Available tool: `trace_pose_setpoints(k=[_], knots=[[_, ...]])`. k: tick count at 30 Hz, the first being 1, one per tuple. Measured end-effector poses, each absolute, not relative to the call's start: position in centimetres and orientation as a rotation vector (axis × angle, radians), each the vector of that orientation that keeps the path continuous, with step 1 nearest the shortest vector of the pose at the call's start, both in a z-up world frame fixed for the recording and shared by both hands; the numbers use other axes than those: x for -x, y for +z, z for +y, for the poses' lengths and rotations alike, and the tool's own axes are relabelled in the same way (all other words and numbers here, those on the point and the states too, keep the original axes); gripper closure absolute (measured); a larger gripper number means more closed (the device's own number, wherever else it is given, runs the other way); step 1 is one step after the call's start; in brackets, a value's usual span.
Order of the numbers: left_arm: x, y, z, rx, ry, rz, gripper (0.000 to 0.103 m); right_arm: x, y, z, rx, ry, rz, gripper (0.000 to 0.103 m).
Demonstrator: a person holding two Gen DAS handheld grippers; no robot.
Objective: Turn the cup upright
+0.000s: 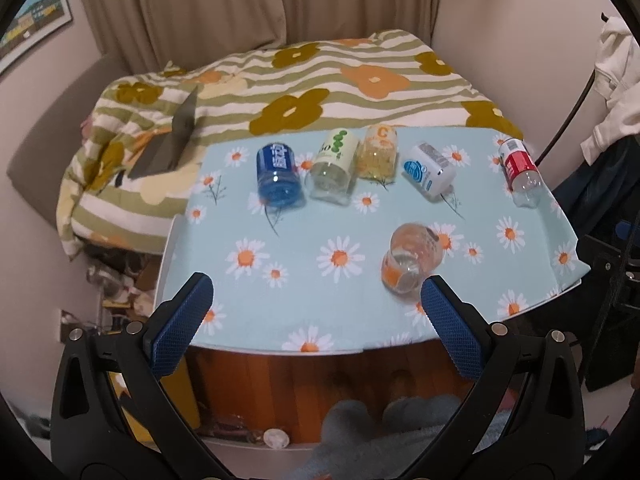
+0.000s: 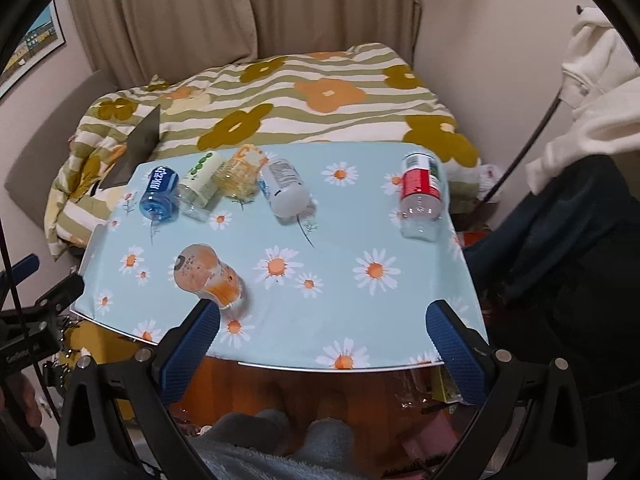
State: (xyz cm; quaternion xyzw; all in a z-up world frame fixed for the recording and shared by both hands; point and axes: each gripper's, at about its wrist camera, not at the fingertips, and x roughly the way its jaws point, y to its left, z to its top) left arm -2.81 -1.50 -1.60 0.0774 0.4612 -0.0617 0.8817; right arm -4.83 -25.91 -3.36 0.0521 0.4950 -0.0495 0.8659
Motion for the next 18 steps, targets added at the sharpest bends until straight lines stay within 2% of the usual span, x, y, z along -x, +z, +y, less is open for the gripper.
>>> trace_pose_setpoints(k=[18], knots=[[3.6, -0.7, -1.1, -0.140, -0.129, 0.924, 0.000, 5.7, -2.8, -25.2, -0.095, -0.145, 1.005, 0.000]])
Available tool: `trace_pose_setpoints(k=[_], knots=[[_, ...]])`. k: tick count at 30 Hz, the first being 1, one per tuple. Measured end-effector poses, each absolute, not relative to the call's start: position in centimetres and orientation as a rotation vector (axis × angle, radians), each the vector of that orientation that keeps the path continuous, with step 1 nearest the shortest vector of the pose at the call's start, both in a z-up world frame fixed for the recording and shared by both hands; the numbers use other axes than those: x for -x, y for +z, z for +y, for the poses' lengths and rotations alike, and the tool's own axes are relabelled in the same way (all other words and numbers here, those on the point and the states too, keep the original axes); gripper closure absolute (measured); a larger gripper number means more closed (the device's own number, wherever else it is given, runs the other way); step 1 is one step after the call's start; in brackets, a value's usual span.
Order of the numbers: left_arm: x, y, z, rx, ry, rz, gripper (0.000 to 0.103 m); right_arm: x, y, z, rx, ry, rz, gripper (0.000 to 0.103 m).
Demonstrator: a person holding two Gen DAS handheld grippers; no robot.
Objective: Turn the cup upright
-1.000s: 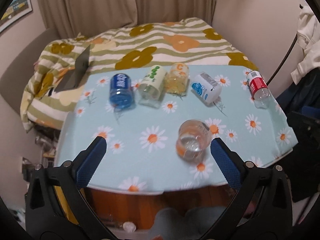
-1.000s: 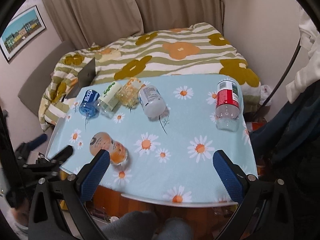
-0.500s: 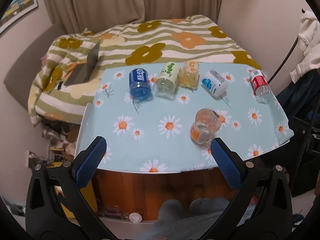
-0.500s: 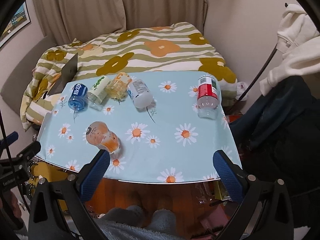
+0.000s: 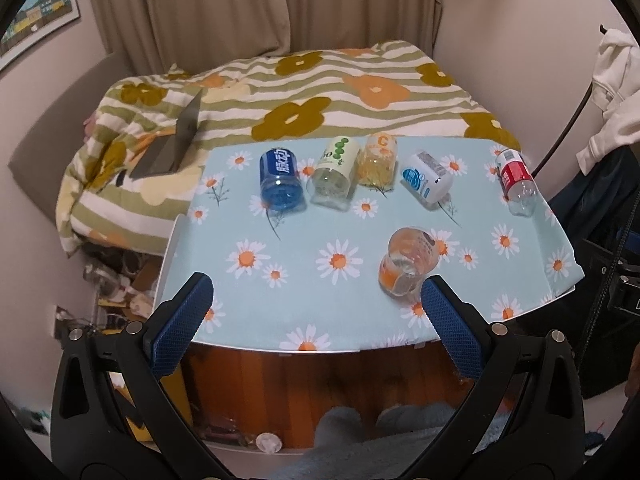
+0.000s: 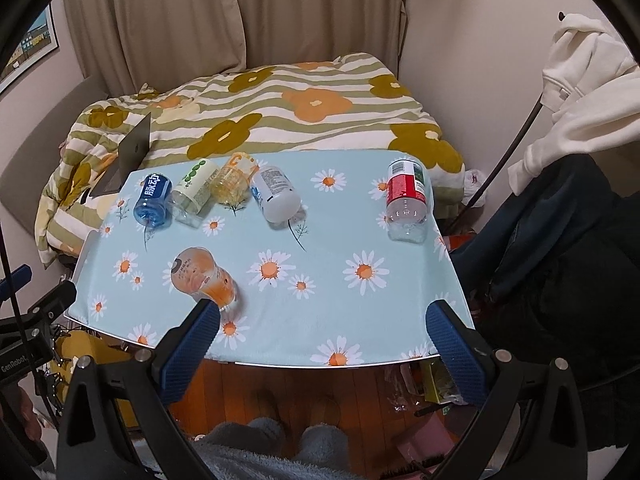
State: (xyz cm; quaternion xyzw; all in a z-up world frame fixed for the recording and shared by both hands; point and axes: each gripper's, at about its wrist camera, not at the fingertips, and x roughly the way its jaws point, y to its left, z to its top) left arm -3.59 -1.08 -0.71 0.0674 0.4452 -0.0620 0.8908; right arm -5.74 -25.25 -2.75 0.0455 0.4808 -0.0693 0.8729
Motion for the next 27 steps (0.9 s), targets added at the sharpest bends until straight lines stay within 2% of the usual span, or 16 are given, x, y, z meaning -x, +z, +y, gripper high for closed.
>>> trace_pose_setpoints(k=[27], knots=[[3.56, -0.59, -1.33, -0.144, -0.126, 0.921, 0.000, 5.79, -2.52, -25.37, -0.093, -0.145, 1.000, 0.000]])
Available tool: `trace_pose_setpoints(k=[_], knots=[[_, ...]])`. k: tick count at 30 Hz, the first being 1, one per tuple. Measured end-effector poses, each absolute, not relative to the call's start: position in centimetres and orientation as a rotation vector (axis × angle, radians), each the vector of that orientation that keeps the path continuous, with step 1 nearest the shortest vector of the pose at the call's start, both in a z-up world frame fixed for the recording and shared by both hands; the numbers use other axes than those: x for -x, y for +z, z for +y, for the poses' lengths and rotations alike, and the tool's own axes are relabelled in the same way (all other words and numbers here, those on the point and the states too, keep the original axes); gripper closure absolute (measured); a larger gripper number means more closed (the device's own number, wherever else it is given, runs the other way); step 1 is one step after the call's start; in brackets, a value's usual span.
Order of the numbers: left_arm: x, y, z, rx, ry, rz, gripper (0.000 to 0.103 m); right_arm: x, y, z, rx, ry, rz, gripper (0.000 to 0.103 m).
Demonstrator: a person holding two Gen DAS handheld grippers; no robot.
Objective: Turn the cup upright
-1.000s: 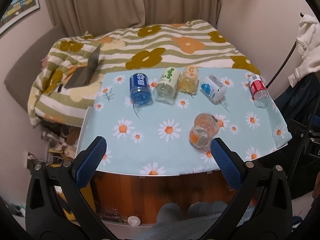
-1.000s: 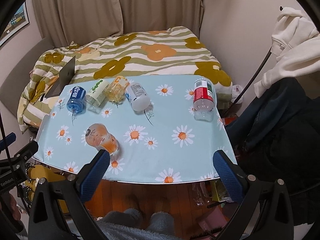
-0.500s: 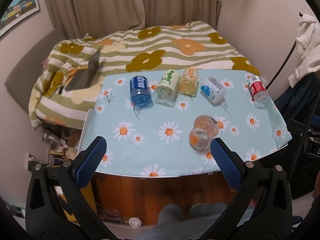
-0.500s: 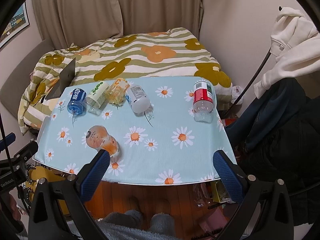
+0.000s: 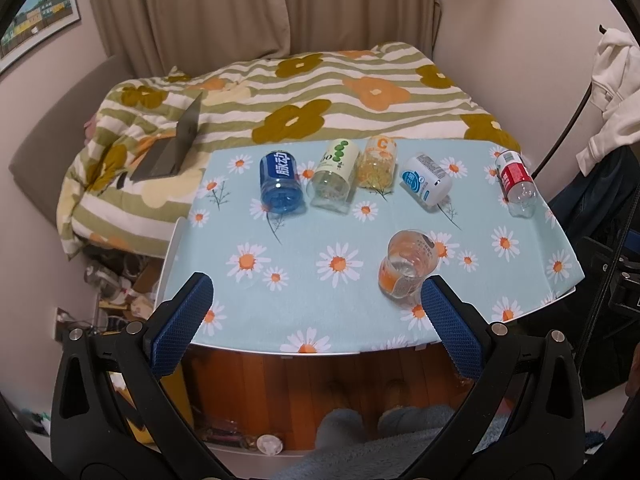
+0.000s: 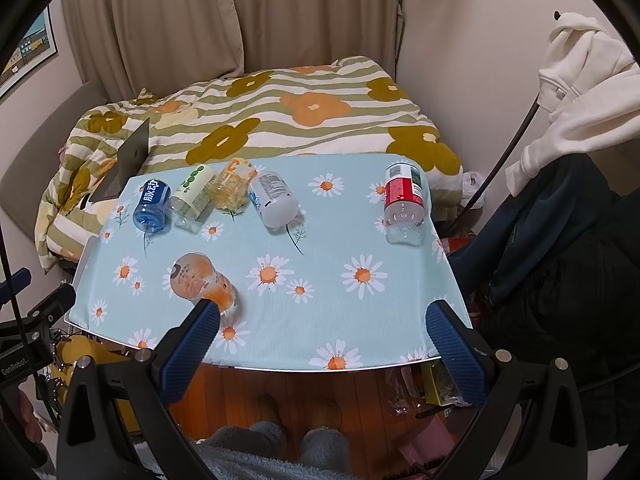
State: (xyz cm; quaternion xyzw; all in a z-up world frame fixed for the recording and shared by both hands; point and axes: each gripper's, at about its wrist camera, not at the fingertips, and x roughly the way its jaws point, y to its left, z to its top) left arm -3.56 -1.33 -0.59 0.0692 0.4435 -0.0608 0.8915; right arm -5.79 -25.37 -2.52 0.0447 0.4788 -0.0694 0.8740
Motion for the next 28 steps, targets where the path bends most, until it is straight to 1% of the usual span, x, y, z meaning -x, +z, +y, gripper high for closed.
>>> trace_pose_setpoints(k=[28], knots=[[2.97, 0.00, -1.13, -0.146, -0.080, 0.888, 0.000, 4.84, -2.01, -25.18, -0.098, -0.136, 0.979, 0.000]])
